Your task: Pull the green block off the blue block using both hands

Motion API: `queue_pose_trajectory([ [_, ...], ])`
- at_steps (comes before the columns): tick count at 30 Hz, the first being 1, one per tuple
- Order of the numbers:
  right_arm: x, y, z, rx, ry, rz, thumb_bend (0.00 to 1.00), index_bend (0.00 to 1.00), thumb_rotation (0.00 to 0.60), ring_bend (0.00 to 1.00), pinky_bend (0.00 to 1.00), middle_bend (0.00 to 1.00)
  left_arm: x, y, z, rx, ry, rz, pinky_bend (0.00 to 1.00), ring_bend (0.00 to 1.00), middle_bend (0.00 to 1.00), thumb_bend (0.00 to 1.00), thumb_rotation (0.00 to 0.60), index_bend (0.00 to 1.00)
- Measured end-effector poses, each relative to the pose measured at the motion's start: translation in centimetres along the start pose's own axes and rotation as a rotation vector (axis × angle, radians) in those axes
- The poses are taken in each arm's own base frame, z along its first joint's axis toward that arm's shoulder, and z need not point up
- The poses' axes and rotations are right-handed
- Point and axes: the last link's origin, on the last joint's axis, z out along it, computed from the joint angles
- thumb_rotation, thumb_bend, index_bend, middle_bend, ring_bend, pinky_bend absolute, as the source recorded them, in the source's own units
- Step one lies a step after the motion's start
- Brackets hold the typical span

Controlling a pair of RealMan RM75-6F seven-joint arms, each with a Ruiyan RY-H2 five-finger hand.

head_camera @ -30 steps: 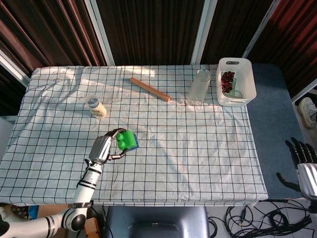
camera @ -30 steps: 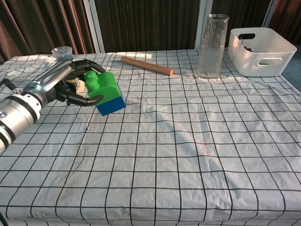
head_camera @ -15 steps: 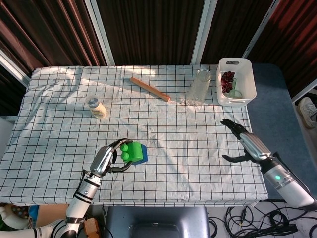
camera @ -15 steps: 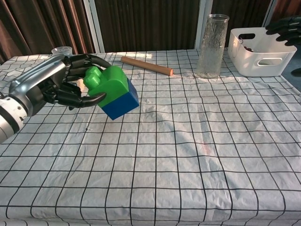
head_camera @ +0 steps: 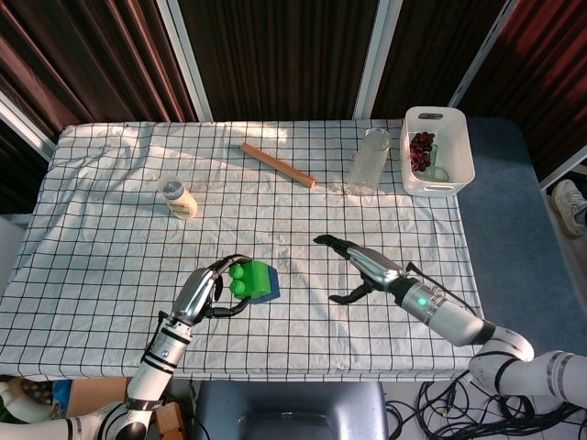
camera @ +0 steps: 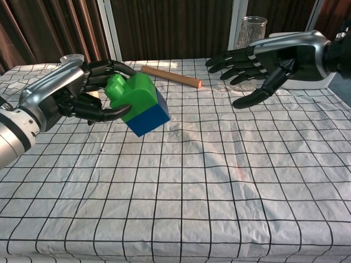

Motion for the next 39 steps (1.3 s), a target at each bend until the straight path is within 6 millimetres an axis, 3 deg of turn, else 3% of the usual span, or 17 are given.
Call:
queue_pose_trajectory([
  [12,-3.0,-1.6,3.9,0.031,0.003,0.123,0.15,0.02,0.6,0.0,0.0,0.0,-0.2,0.3,0.1,-0.01,-0.005,-0.006,0.79,0.69,0.73,0.66,0.6,0.68],
  [24,-4.8,-2.3,6.1,0.037,-0.034,0.205,0.15,0.09,0.6,0.0,0.0,0.01,-0.5,0.4,0.8,-0.015,-0.009,-0.004,0.79,0.69,0.73,0.66,0.6,0.68],
  [36,-6.4,-2.6,7.5,0.049,-0.028,0.255,0.15,0.24,0.6,0.0,0.0,0.06,-0.3,0.6,1.0,-0.012,-0.016,-0.003,0.79,0.69,0.73,0.66,0.6,0.68],
  [39,-6.4,-2.7,7.6,0.056,-0.019,0.267,0.15,0.3,0.6,0.0,0.01,0.11,-0.4,0.6,0.9,-0.012,-0.018,-0.005,0.79,0.69,0.73,0.66,0.6,0.68],
])
